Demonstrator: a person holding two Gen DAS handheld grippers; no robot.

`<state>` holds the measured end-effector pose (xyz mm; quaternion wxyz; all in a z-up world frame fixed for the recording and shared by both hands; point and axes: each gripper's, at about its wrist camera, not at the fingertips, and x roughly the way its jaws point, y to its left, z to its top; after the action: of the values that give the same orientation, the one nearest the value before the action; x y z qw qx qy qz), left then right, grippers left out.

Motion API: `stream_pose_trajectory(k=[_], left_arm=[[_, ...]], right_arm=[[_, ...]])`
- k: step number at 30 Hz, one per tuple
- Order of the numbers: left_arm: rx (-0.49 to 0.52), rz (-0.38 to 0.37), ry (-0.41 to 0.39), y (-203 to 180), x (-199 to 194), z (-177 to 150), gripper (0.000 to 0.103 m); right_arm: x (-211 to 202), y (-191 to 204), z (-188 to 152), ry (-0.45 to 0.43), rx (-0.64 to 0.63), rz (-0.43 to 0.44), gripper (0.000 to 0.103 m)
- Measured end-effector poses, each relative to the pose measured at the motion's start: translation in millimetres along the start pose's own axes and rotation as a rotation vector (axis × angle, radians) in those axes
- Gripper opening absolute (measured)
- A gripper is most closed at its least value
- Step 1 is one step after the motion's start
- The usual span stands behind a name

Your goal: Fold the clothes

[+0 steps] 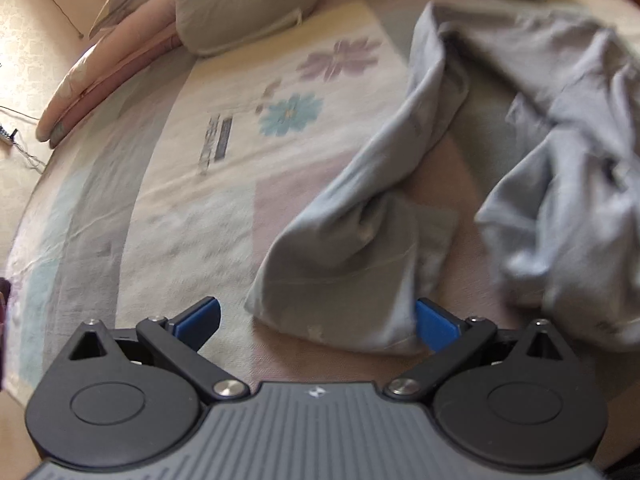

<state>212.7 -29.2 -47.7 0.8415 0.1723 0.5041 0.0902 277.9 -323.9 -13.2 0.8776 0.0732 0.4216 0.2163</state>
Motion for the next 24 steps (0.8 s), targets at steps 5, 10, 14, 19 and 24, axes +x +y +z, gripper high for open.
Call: stream_pose_trajectory(k=[5, 10, 14, 19, 24], left_arm=[[-0.058, 0.045, -0.052, 24, -6, -4, 0.102], [-0.062, -0.027, -0.047, 18, 3, 3, 0.102], [-0.005, -0.024, -0.051, 7, 9, -3, 0.103], [-0.058, 0.061, -0.01, 24, 14, -2, 0.102], [-0.043, 0.065, -0.032, 17, 20, 2, 0.102]], right_arm=[[-3, 13, -3, -0.011, -0.004, -0.028, 0.093], [5, 22, -6, 0.015, 0.009, -0.035, 0.093], [5, 33, -3, 0.002, -0.001, -0.03, 0.093], [6, 34, -1, 0.004, -0.012, -0.054, 0.094], [14, 36, 1, 0.015, 0.003, -0.041, 0.094]])
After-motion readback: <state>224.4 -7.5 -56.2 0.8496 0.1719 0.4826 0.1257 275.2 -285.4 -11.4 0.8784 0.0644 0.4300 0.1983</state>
